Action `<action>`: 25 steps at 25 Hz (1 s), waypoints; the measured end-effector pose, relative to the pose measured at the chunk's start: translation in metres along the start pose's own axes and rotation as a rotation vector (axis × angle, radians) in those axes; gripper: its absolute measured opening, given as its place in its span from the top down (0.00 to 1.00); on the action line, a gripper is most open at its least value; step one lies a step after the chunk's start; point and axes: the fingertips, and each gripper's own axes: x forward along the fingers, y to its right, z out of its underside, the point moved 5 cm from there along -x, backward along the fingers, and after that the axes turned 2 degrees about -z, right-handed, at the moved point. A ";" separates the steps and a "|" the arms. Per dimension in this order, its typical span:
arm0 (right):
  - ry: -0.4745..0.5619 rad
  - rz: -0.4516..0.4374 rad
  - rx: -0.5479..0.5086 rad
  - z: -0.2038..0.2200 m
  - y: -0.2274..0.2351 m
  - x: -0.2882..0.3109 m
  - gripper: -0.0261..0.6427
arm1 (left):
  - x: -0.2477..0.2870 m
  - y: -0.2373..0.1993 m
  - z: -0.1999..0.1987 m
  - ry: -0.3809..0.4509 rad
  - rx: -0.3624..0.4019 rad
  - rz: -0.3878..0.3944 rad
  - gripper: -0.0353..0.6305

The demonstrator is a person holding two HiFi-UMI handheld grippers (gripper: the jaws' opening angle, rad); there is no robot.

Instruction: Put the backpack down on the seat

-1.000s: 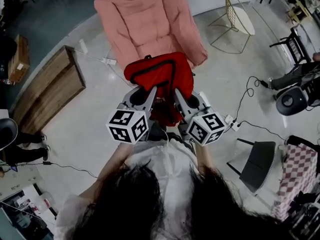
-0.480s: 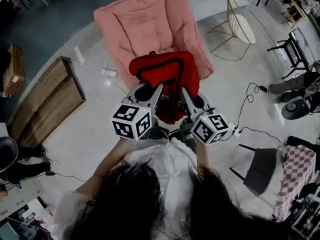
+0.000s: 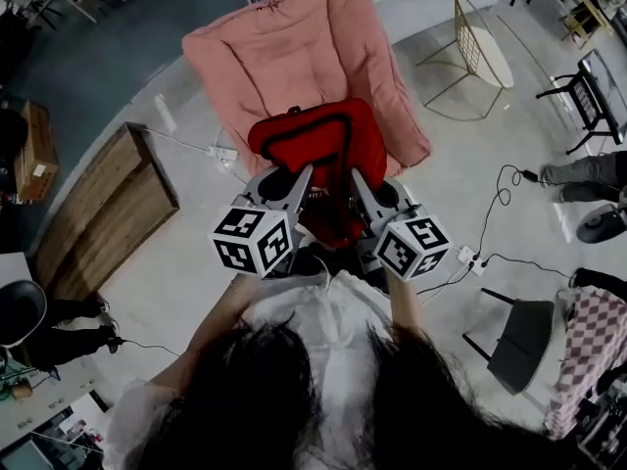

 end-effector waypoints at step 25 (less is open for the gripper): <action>-0.440 -0.127 0.116 0.014 0.224 0.176 0.90 | 0.238 -0.118 0.008 -0.227 -0.172 -0.330 0.80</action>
